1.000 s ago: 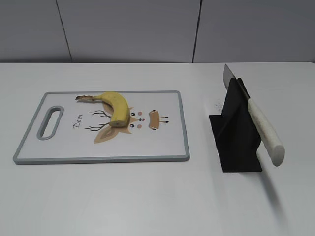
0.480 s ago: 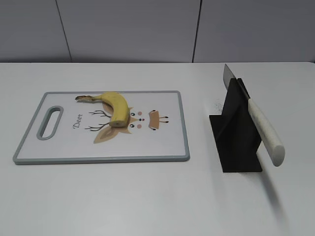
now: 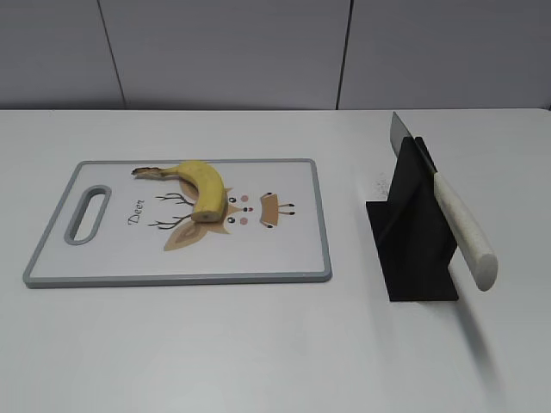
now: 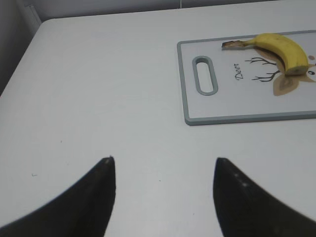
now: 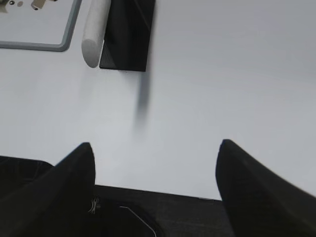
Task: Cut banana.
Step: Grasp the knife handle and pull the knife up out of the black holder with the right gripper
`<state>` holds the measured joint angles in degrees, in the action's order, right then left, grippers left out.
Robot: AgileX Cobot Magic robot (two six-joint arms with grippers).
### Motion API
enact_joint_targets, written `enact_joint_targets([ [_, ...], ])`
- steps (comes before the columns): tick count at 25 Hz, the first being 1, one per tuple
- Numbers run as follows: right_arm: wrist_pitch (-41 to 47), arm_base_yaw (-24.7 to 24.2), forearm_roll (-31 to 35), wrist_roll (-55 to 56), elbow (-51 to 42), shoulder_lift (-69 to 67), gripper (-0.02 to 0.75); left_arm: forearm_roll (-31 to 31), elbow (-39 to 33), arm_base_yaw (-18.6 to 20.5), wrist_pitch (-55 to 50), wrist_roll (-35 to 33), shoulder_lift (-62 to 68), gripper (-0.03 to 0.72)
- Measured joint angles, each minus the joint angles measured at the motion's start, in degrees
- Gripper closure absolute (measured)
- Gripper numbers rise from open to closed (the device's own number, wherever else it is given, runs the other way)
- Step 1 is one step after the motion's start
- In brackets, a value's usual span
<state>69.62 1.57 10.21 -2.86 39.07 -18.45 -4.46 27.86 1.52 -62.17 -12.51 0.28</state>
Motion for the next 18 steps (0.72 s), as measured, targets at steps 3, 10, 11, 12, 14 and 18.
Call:
enact_joint_targets([
  [3, 0.1, 0.0, 1.3, 0.0, 3.2, -6.2, 0.154, 0.0, 0.0, 0.0, 0.0, 0.0, 0.9, 0.089],
  [10, 0.0, 1.0, 3.4, 1.1, 8.2, -17.9, 0.154, 0.0, 0.0, 0.0, 0.0, 0.0, 1.1, 0.095],
  [11, 0.0, 1.9, 3.4, 1.4, 8.8, -19.5, 0.154, 0.0, 0.0, 0.0, 0.0, 0.0, 1.1, 0.095],
  [12, 0.0, 3.4, 3.2, 2.0, 9.4, -21.1, 0.154, 0.0, 0.0, 0.0, 0.0, 0.0, 1.1, 0.095],
  [14, 0.0, 6.5, 2.1, 2.9, 10.8, -24.3, 0.154, -0.1, 0.0, 0.0, 0.0, 0.0, 1.1, 0.097],
  [18, 0.1, 9.9, 1.2, 4.4, 14.3, -30.9, 0.154, -0.4, 0.0, 0.0, 0.0, 0.0, 1.1, 0.097],
])
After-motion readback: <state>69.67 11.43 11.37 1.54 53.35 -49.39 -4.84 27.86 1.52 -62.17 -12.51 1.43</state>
